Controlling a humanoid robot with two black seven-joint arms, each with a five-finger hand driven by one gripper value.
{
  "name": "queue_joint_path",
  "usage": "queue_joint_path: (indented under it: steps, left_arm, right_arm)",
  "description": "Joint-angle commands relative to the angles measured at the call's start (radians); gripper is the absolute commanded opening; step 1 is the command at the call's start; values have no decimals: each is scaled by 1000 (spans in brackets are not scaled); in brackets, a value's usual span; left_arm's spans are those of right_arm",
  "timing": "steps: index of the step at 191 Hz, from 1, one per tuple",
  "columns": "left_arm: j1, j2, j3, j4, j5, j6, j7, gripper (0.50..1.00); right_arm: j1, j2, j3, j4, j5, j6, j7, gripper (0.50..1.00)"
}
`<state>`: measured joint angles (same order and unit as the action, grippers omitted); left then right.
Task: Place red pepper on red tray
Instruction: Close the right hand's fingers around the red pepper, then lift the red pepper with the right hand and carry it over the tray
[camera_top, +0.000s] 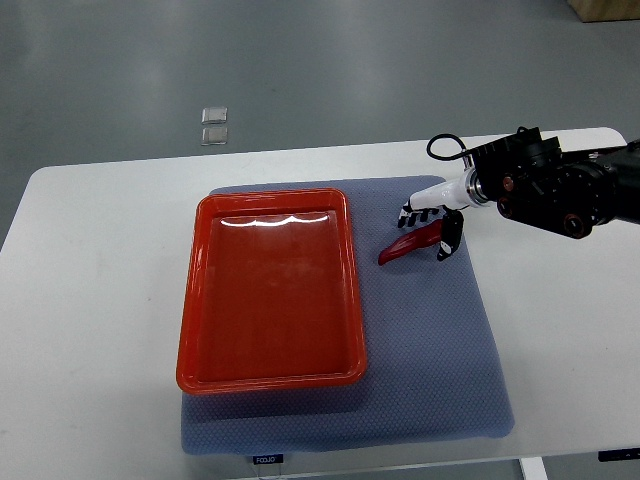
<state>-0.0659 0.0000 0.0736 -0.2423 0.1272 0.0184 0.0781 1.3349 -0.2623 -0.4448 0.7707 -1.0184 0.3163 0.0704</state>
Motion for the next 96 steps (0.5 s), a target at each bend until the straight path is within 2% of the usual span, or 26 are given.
queue_joint_path:
  steps: [1,11,36,67,96]
  left_arm:
    - [0,0,0,0,0,0,0,1000]
    - [0,0,0,0,0,0,0,1000]
    - [0,0,-2,1,0,0,0,1000]
    - [0,0,-2,1,-1,0,0,1000]
    - [0,0,-2,1,-1,0,0,1000]
  right_arm:
    - [0,2,0,-1,0,-3,0,772]
    - [0,2,0,-1,0,-3,0,721]
    - [-2,2,0,-1,-2,-5,0,635]
    - [-8,3,-2,-2,-12,-5,2,505]
    - [-8,-2,-2,-2,-19,0,5,500]
